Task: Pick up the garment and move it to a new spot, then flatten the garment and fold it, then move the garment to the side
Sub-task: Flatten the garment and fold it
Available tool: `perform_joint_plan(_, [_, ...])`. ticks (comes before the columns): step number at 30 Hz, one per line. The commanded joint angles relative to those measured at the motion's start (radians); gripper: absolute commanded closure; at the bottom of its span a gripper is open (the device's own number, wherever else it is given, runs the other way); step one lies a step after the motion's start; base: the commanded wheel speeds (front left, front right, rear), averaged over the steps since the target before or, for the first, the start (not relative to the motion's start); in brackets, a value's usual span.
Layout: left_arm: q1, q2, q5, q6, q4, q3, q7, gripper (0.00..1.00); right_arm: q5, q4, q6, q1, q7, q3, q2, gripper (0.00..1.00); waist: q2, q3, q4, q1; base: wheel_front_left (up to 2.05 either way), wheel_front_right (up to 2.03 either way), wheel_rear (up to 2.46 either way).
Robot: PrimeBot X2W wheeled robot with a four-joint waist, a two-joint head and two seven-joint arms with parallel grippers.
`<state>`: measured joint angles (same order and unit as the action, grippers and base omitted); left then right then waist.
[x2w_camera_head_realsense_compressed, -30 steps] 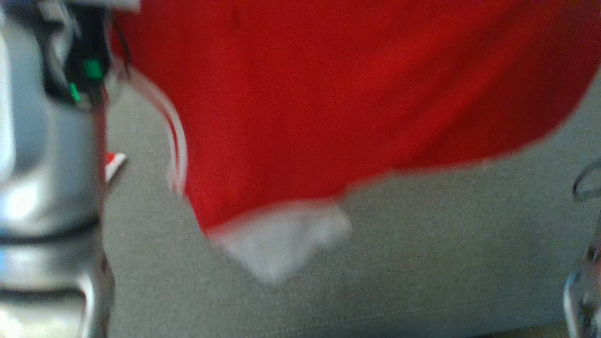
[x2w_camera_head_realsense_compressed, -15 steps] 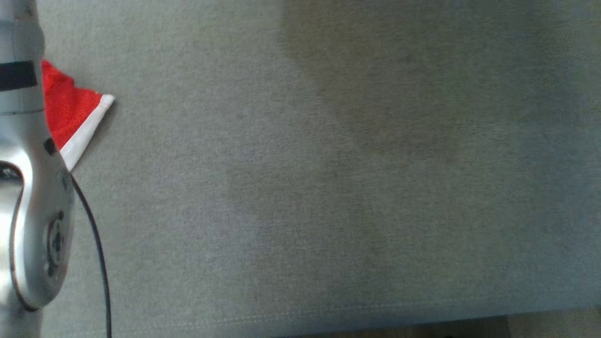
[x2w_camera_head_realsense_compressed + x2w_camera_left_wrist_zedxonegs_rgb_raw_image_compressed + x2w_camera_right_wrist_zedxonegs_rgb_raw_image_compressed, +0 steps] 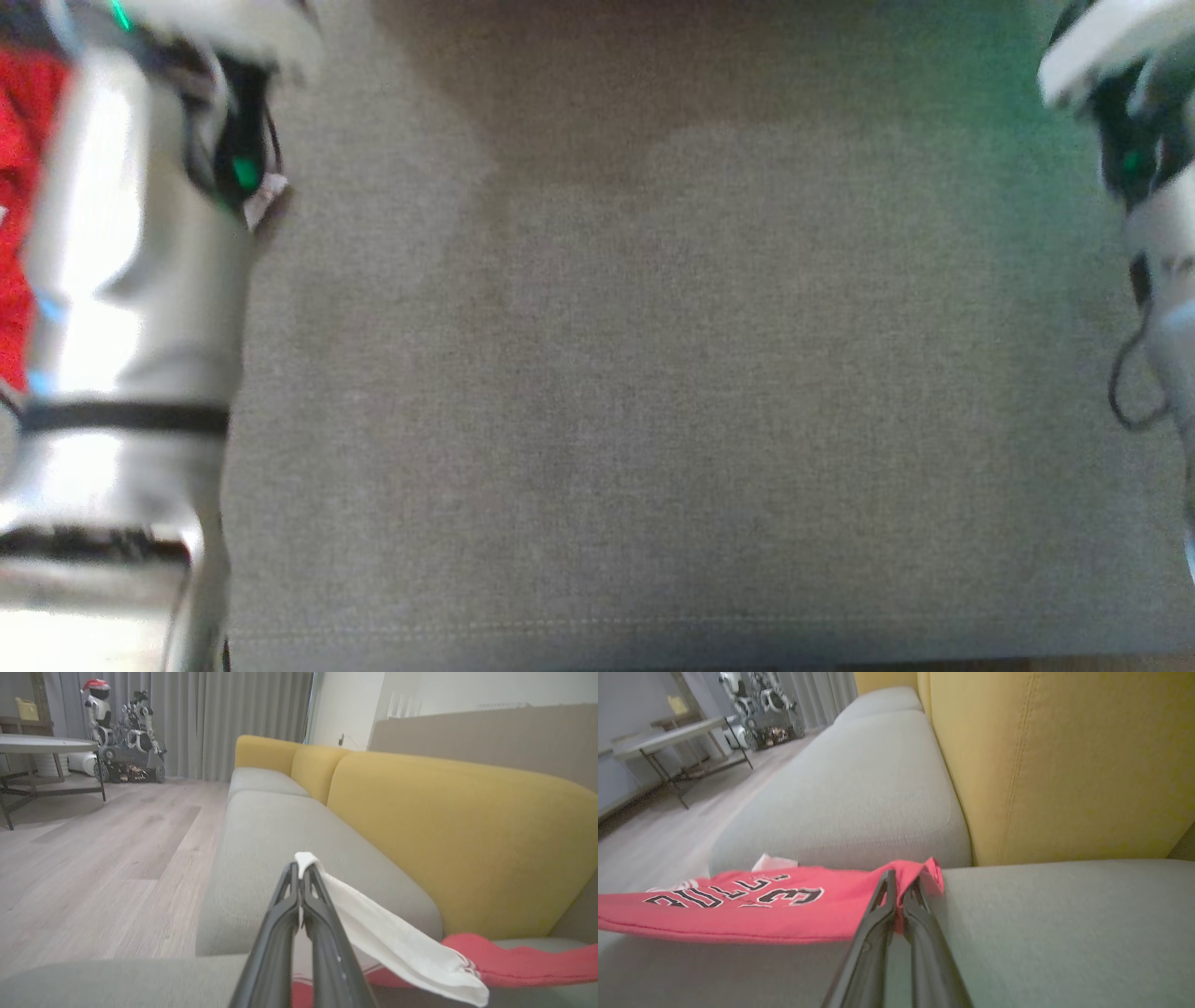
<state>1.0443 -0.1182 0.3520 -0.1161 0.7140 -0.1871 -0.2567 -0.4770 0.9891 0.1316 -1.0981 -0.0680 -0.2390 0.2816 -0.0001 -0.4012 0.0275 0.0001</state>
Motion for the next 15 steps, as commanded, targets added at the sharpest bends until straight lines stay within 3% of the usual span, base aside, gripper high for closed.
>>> perform_joint_plan(1, [-0.015,-0.052,-0.011,-0.005,-0.043,0.008,-0.005,1.00,-0.010,-0.019,-0.001,0.024,0.012,-0.041,0.021,1.00,0.0001,0.046,0.008,-0.0001,0.00,0.00,0.00])
perform_joint_plan(7, [-0.237,-0.093,-0.001,-0.014,-0.044,-0.090,-0.005,1.00,-0.068,0.011,-0.001,0.182,0.073,-0.183,0.077,1.00,0.0001,0.147,0.008,-0.0001,0.00,0.00,0.00])
perform_joint_plan(15, [-0.442,-0.198,0.134,-0.014,-0.113,-0.285,0.058,1.00,-0.157,-0.013,-0.001,0.331,0.113,-0.308,0.161,1.00,0.0001,0.243,0.007,-0.0001,0.00,0.00,0.00])
